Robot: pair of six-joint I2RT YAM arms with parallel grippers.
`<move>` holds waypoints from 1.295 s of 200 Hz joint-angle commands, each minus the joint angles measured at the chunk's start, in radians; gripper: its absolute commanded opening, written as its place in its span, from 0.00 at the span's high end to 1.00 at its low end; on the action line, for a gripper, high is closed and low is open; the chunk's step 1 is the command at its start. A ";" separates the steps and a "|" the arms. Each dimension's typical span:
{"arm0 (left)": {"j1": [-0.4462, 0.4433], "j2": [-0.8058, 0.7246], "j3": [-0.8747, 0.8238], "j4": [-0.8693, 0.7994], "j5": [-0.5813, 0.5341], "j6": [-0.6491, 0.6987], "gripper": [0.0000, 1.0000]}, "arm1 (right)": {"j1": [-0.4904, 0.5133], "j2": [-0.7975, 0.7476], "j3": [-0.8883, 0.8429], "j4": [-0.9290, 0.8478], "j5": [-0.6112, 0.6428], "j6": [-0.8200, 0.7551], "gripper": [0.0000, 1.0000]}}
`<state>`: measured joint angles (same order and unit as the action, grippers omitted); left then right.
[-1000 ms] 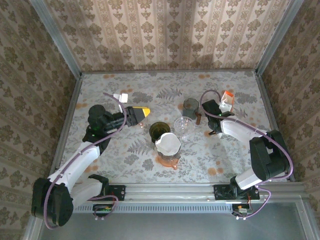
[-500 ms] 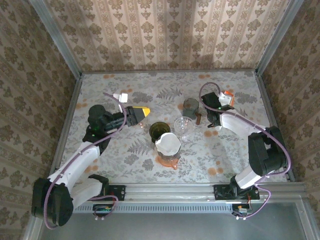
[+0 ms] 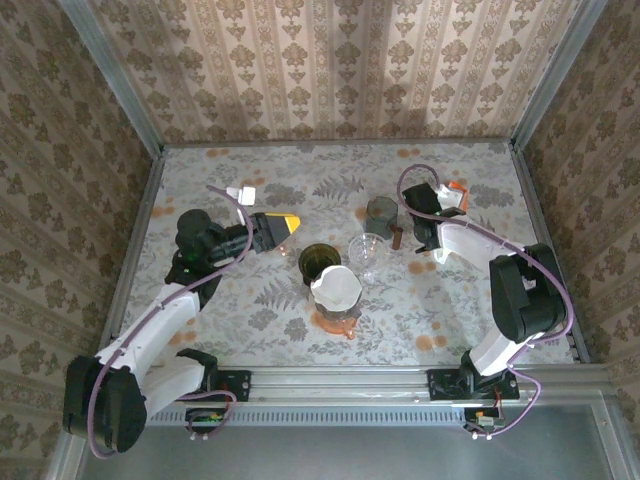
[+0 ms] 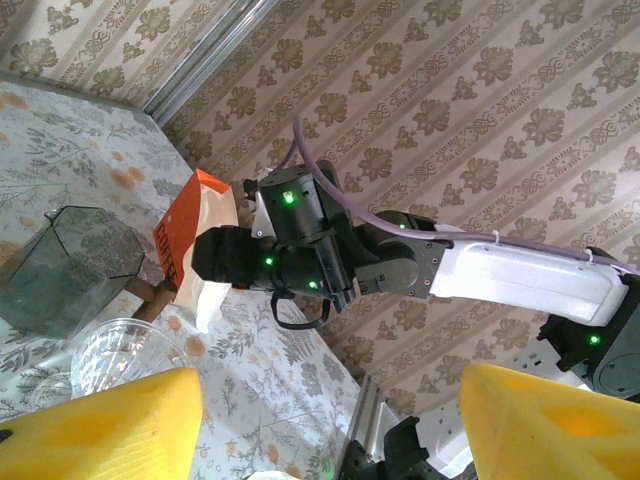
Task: Place the coffee filter in the dripper
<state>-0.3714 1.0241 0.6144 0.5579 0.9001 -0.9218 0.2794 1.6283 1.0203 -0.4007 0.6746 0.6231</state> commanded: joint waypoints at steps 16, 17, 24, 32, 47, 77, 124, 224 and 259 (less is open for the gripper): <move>0.005 -0.028 -0.006 0.008 -0.002 0.008 0.29 | 0.027 -0.132 -0.004 -0.017 -0.002 0.016 0.31; 0.005 -0.028 -0.005 0.008 -0.002 0.008 0.29 | 0.028 -0.136 -0.004 -0.017 -0.003 0.017 0.31; 0.003 -0.031 -0.003 0.008 -0.004 0.008 0.28 | 0.030 -0.157 -0.009 -0.025 -0.006 0.024 0.27; 0.003 -0.039 -0.001 0.007 -0.008 0.011 0.26 | 0.033 -0.186 -0.014 -0.041 -0.007 0.037 0.25; 0.002 -0.053 0.002 0.001 -0.018 0.014 0.21 | 0.039 -0.247 -0.030 -0.051 -0.018 0.044 0.24; 0.003 -0.072 0.010 0.008 -0.020 0.003 0.00 | 0.058 -0.373 -0.043 -0.054 -0.145 0.000 0.24; 0.003 -0.067 0.008 0.029 0.007 -0.028 0.01 | 0.145 -0.480 -0.055 -0.056 -0.501 -0.122 0.24; 0.002 -0.082 -0.020 -0.676 -0.212 0.232 0.38 | 0.256 -0.678 -0.258 -0.164 -0.660 -0.093 0.25; -0.004 0.009 -0.032 -0.636 -0.253 0.207 0.53 | 0.256 -0.626 -0.291 -0.120 -0.667 -0.044 0.30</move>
<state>-0.3717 0.9943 0.5926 -0.0654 0.6945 -0.7208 0.5331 0.9733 0.7547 -0.5552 0.0177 0.5297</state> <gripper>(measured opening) 0.508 0.713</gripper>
